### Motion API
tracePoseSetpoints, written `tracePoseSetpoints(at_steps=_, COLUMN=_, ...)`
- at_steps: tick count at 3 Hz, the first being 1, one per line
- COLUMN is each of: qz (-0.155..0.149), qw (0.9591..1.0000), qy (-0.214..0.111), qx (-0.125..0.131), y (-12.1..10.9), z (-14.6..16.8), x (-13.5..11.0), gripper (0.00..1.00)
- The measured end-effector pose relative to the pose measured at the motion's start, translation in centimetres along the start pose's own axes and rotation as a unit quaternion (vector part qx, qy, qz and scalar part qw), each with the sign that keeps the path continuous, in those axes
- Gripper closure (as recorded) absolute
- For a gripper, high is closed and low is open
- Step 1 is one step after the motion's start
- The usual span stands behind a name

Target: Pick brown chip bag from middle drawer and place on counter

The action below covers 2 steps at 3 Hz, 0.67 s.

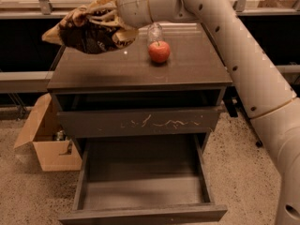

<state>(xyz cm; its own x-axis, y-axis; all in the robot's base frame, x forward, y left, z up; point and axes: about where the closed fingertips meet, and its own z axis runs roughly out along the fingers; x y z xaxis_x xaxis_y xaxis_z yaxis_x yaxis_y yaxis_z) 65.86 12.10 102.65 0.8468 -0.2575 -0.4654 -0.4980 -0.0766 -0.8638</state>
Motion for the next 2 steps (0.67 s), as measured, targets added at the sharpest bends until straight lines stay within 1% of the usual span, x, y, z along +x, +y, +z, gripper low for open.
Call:
tracePoseSetpoints(at_steps=1, qz=0.007, qw=0.9992, qy=0.01, qx=0.038, y=-2.4, z=-0.4, x=2.3, gripper=0.51)
tracePoseSetpoints(at_steps=2, qz=0.026, qw=0.9973, qy=0.023, qx=0.065, y=-3.2, z=-0.7, x=4.4, gripper=0.28)
